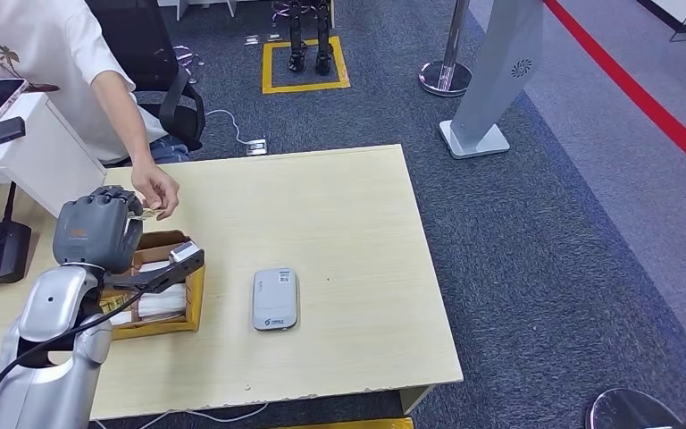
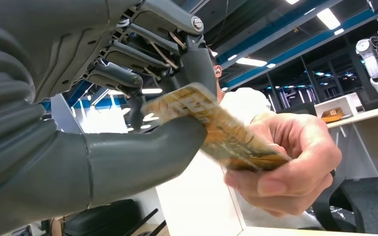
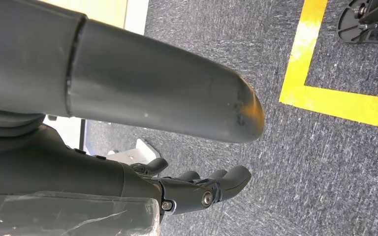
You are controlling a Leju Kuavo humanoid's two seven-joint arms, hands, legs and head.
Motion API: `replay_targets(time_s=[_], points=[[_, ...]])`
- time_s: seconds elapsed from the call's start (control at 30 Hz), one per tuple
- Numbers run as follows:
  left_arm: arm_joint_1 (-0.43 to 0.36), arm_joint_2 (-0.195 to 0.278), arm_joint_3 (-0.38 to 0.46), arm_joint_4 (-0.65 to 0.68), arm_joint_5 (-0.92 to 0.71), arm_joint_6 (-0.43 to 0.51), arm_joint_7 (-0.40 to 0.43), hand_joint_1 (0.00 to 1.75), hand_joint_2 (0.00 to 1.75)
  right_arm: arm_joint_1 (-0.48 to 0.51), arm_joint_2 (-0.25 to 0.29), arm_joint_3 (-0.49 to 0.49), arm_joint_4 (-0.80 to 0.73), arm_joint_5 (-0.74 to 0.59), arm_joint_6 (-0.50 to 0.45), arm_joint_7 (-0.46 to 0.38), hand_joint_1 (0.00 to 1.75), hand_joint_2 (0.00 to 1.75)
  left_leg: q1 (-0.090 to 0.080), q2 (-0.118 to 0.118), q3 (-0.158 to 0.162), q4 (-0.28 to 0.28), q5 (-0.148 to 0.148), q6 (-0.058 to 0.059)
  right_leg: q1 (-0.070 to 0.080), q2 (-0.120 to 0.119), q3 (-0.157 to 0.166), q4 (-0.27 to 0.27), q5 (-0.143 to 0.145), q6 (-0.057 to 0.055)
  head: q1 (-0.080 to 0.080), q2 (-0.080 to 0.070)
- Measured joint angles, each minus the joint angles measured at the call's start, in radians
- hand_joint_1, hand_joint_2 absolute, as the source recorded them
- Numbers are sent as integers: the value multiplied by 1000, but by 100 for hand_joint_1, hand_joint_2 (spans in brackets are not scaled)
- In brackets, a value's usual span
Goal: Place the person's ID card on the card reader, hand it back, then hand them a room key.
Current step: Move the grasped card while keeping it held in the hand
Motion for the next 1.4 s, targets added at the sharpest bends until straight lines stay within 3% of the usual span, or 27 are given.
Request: replay_targets(time_s=[0.4,0.77,1.23,1.4], points=[[-6,-11,-5,2,1,4,1,175,175,0,0,0,0,3,-1,1,0,0,0,0,0,0,0,0,0,0,0,0,0,0,0,0],[-15,-50,-8,24,15,25,-2,175,175,0,3,0,0,11,-1,1,0,0,0,0,0,0,0,0,0,0,0,0,0,0,0,0],[-26,-177,-67,112,63,102,-37,175,175,-2,6,0,-2,17,-3,-9,0,0,0,-1,0,1,0,0,0,-1,0,0,0,0,0,0],[-16,-246,-131,159,87,151,-48,175,175,-4,7,0,-2,12,-8,-9,0,0,-1,-1,0,1,0,1,0,-1,1,0,0,0,0,0]])
